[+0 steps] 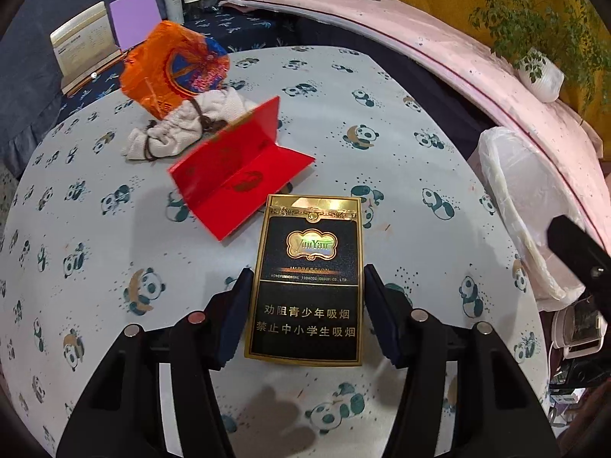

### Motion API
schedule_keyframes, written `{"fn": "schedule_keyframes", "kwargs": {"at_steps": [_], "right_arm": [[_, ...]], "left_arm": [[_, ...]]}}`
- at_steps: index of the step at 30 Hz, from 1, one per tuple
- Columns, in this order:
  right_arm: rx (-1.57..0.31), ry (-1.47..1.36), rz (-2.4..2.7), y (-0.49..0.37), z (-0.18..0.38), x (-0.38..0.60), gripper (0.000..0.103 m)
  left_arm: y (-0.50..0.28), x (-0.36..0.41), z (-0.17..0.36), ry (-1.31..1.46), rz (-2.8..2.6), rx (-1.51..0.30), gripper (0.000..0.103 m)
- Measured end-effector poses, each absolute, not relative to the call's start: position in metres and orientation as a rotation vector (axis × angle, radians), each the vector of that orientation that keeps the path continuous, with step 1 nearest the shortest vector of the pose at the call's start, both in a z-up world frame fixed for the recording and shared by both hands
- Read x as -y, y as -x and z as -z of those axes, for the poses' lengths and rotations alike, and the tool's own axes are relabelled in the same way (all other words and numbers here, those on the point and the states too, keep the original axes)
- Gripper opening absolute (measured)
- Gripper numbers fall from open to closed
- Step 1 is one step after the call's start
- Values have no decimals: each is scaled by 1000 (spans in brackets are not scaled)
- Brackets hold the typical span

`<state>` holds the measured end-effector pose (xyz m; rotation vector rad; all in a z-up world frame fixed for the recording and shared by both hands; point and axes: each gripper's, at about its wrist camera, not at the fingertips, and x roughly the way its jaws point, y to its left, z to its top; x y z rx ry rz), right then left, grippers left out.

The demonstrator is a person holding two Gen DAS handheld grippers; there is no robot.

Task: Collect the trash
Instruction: 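Move the left tool to the black-gold cigarette box and grasp it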

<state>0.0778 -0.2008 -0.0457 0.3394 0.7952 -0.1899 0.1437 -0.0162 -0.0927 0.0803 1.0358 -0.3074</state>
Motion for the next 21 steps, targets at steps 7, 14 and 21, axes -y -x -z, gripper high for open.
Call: {"fn": "schedule_keyframes", "kwargs": {"at_steps": [7,14,21], "right_arm": [[-805,-306,129,-87,41,167,57],[-819,-273,48,-106,38,123,57],[-839,-255,-28,-135,38,82,57]], "left_arm": [[-131,-29,72,-27,269,-999,55],[-135,-85,56,44,187,-971,55],[-151,-131,50,94,99,-947,55]]}}
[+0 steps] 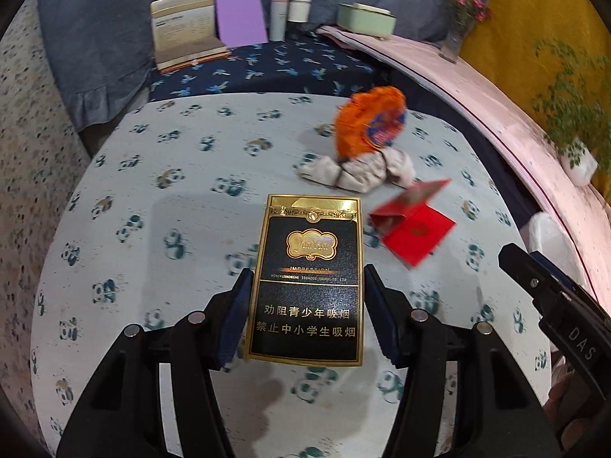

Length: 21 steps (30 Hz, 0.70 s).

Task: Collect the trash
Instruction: 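Move the left tool to the black-gold cigarette box and grasp it, then grasp the red envelope with the right tool while the left tool holds the cigarette box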

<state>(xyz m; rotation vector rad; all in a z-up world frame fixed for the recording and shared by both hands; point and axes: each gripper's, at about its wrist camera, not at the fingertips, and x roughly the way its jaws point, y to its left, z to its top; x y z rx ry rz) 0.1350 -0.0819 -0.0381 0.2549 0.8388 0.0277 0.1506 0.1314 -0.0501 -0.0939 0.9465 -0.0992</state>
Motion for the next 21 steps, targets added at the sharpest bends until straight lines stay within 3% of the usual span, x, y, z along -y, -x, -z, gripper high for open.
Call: {"fn": "schedule_keyframes", "kwargs": {"at_steps": [21], "right_arm": [[-938,-363,-12,-216,75,59,57]], "left_arm": [[-188,-161,54,143,64,-923,55]]}}
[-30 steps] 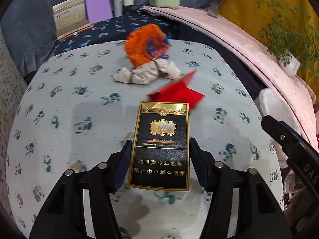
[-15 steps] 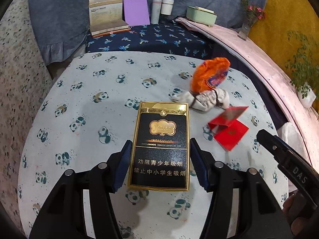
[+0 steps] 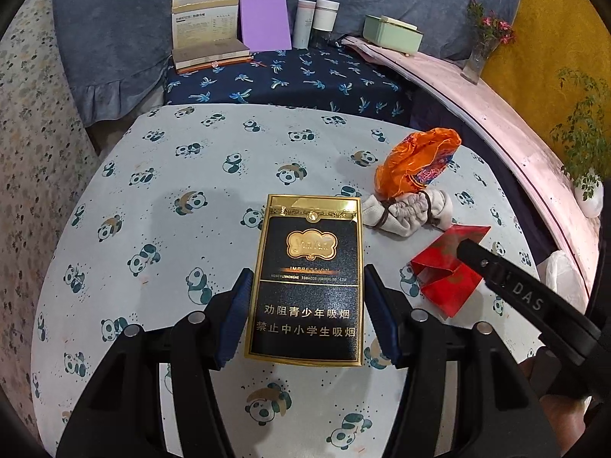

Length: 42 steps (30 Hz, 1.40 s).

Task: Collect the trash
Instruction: 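Grasp the red envelope with the right tool while the left tool holds the cigarette box, then carry the cigarette box and red envelope over the wastebasket and release both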

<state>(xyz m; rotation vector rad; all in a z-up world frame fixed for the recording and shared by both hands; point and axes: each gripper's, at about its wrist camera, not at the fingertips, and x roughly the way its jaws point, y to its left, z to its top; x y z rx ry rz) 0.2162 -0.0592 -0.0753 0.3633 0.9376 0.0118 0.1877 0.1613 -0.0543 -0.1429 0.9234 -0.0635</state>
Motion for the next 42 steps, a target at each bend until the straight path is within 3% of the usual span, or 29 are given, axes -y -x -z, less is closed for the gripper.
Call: {"fn": "schedule_keyframes", "kwargs": {"at_steps": [4,9,15,24,42], "right_arm": [[-964,-363,-20,-223,85,57,46],[-986,-361,-44,-224,93,53,22],[-982,-346,-56,-215,93,54,12],[-966,-343,-63,-191,87,61,5],[-874,-390,-11,-129,59,114,4]], "left_arm": [[-193,-159,56,136,64,-928,55],[-196,-154,60,130,66,-939,55],[-193,-150,63,125,71,-946,55],[-178,-133,63,105,102,-952,55],[-136,-69,43,21,200,-918,55]]}}
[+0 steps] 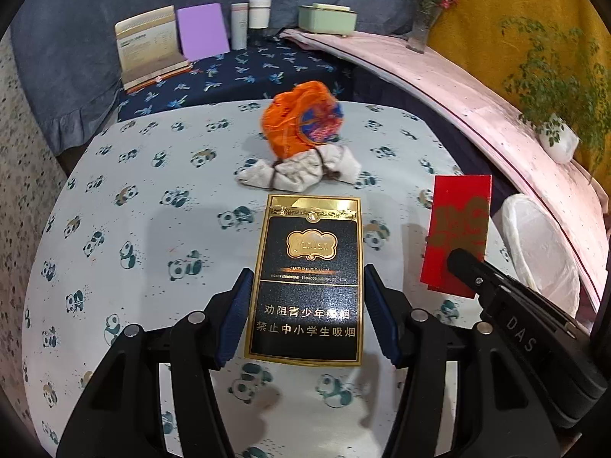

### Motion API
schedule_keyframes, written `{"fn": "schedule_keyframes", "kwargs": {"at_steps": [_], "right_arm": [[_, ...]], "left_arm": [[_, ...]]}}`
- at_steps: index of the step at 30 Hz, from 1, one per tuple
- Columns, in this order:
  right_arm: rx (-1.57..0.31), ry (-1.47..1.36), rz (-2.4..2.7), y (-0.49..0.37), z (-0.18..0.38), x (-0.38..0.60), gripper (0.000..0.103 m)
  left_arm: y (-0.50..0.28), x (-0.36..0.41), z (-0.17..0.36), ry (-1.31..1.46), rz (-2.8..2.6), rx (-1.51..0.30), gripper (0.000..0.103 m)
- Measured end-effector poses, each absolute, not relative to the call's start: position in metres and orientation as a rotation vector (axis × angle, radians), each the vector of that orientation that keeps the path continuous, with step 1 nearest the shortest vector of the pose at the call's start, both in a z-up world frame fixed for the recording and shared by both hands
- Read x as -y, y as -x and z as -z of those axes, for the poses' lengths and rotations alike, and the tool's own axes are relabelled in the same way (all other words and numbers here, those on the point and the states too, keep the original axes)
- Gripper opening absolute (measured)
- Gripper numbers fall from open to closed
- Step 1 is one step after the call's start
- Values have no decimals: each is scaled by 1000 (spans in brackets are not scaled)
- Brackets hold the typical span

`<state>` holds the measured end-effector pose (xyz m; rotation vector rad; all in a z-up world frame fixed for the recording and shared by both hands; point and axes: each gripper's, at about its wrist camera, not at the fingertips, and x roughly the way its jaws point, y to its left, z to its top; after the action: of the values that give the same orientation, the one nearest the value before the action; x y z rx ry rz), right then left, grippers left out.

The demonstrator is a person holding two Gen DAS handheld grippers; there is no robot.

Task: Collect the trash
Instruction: 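Carry the cigarette box and red envelope over the wastebasket and release both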

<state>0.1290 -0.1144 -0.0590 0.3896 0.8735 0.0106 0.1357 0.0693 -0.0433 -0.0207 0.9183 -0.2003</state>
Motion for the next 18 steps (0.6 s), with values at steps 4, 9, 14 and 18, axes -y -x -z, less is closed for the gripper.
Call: {"fn": "schedule_keyframes", "kwargs": {"at_steps": [4,9,14,18], "right_arm": [[-845,-396,10,-115,50,132,4],[-811,-418,48,-97,44,159,4],[-778,-455,105,-78,40,192,4],[-760,-485,154,-65,41,220,4]], "left_arm": [[-127,-48,37,-8,230,-903,55],[-117,-16,30,-55,275,-886,55],[-108,18,24,-96,335,-876,55],[-100,51,20,-129,398,-861,55]]}}
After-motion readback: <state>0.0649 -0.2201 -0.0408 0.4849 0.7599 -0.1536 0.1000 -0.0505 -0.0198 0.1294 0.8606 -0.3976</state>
